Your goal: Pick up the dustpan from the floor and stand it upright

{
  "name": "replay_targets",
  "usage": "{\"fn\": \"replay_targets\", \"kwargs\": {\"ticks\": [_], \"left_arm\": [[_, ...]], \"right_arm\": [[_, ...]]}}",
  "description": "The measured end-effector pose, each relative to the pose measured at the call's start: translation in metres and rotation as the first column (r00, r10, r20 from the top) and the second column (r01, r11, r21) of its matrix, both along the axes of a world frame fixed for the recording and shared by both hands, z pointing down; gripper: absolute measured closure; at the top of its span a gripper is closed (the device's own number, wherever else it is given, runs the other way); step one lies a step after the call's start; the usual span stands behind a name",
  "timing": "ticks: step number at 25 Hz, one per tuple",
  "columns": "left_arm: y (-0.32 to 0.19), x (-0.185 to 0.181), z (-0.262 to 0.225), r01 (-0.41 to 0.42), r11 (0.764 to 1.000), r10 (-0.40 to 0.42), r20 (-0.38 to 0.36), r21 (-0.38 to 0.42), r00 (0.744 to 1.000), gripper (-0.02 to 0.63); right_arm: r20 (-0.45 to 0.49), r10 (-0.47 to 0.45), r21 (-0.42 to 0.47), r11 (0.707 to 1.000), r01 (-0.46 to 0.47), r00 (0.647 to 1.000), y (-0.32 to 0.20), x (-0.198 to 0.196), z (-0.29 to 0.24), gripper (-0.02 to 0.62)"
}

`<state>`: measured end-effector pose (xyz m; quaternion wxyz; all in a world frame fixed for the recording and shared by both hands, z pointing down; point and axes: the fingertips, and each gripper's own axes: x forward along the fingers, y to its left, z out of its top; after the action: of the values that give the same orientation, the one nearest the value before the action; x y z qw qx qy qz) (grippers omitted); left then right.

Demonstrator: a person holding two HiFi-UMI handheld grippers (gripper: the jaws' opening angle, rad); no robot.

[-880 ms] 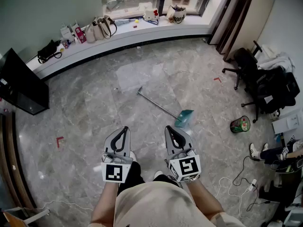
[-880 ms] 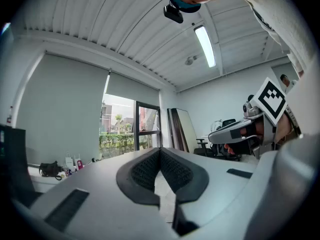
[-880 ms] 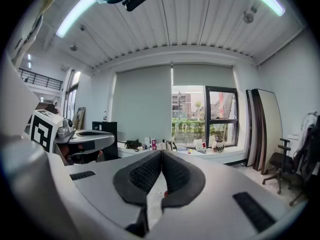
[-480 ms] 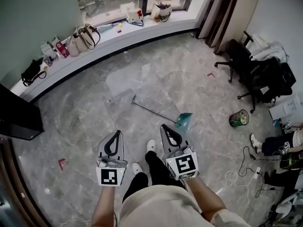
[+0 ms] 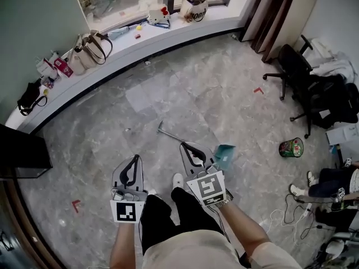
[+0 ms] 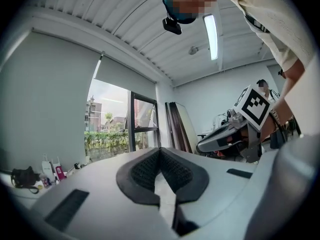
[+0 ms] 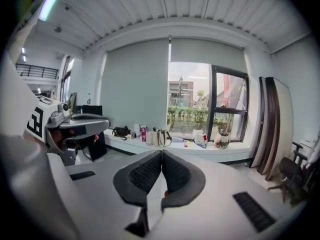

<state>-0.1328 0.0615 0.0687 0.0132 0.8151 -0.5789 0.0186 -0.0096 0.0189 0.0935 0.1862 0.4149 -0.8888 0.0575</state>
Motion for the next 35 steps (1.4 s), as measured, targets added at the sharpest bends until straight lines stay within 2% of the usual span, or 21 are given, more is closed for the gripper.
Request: {"fn": "replay_targets", "kwargs": {"ticks": [4,8,11,14,16,20,21,22,24,26,29,33,35], "left_arm": [[-0.063,-0.005,0.052,-0.018,0.999,0.018,0.003,-0.031,1.000,0.595],[-0.113,-0.014,0.141,-0.085,0.994,0.083,-0.025,-0.073,0.996,0.595],[-0.145,-0.024,0.234,-0.140,0.986,0.143,0.017,-0.091,0.990,0.595],[-0.173,-0.039,0.346,-0.122,0.986,0.132,0.086,-0.114,0.987,0.595],[-0.180,-0.045,0.424,-0.112,0.982,0.128,0.100,-0.153,0.987,0.595],[-0.196,-0.055,0.564,-0.121,0.976,0.140,0.096,-0.180,0.986,0.595],[-0.203,-0.057,0.594,-0.123,0.977,0.141,0.097,-0.175,0.985,0.595],[-0.211,-0.059,0.624,-0.127,0.977,0.146,0.103,-0.169,0.984,0.595],[-0.223,-0.061,0.680,-0.127,0.977,0.147,0.109,-0.171,0.983,0.595],[-0.230,-0.059,0.729,-0.125,0.976,0.142,0.089,-0.180,0.986,0.595],[-0.239,-0.054,0.780,-0.152,0.975,0.169,0.100,-0.159,0.980,0.595],[-0.244,-0.051,0.825,-0.193,0.974,0.207,0.132,-0.116,0.969,0.595],[-0.245,-0.053,0.841,-0.185,0.977,0.198,0.127,-0.109,0.972,0.595]], "right_arm": [[-0.094,-0.074,-0.118,0.991,0.062,0.993,-0.061,-0.018,0.085,0.577],[-0.225,-0.220,-0.271,0.950,0.156,0.949,-0.097,-0.040,0.224,0.577],[-0.271,-0.267,-0.388,0.909,0.148,0.925,-0.124,-0.048,0.350,0.577],[-0.337,-0.350,-0.466,0.869,0.168,0.874,-0.149,-0.055,0.482,0.577],[-0.370,-0.404,-0.497,0.847,0.189,0.837,-0.156,-0.055,0.565,0.577],[-0.396,-0.500,-0.607,0.772,0.189,0.771,-0.159,-0.055,0.724,0.574],[-0.402,-0.515,-0.624,0.759,0.186,0.757,-0.163,-0.057,0.761,0.551],[-0.408,-0.524,-0.634,0.752,0.181,0.748,-0.169,-0.059,0.795,0.498],[-0.413,-0.527,-0.644,0.745,0.171,0.742,-0.185,-0.065,0.858,0.494],[-0.420,-0.553,-0.656,0.733,0.181,0.719,-0.195,-0.070,0.912,0.494],[-0.439,-0.595,-0.662,0.721,0.205,0.673,-0.208,-0.076,0.973,0.494],[-0.454,-0.625,-0.673,0.708,0.215,0.635,-0.220,-0.085,1.025,0.494],[-0.479,-0.624,-0.664,0.718,0.210,0.617,-0.229,-0.087,1.040,0.494]]}}
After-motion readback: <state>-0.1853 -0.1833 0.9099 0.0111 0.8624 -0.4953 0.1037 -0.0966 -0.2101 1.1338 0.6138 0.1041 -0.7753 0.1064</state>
